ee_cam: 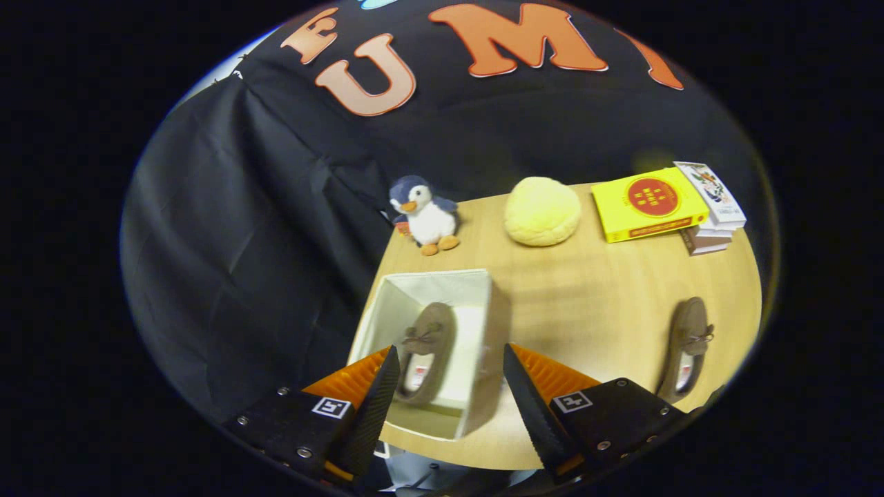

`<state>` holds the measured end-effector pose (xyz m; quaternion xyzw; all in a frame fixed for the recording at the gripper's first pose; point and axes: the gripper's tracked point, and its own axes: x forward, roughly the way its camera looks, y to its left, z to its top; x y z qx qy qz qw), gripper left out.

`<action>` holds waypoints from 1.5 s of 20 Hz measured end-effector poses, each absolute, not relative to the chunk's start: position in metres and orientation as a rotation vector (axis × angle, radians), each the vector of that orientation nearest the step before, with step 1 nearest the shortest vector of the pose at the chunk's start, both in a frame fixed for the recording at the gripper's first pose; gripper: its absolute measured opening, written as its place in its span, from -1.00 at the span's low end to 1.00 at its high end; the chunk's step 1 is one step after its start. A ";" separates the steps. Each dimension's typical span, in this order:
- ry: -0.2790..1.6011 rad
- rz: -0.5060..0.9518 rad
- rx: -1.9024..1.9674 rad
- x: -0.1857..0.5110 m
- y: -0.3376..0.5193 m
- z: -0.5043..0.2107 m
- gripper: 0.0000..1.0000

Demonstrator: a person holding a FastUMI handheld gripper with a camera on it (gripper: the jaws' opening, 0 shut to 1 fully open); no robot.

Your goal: Open the storage box then place both shoes into the box .Put the left shoe in first, then the right shoe, with the right side of both shoes facing outward in a uniform manner.

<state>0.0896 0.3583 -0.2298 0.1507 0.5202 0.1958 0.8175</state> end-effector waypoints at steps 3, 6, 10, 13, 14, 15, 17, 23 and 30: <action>1.123 0.309 0.271 0.087 0.292 -0.262 0.83; 1.149 0.232 0.266 0.076 0.243 -0.293 0.84; 1.192 0.135 0.260 0.063 0.174 -0.331 0.84; 1.239 0.072 0.241 0.049 0.131 -0.360 0.84; 1.253 0.054 0.230 0.044 0.117 -0.369 0.84; 1.258 0.041 0.217 0.043 0.105 -0.376 0.84; 1.273 0.019 0.190 0.039 0.084 -0.391 0.84; 1.337 -0.017 0.138 0.034 0.050 -0.446 0.63; 1.327 -0.020 0.132 0.059 0.045 -0.485 0.04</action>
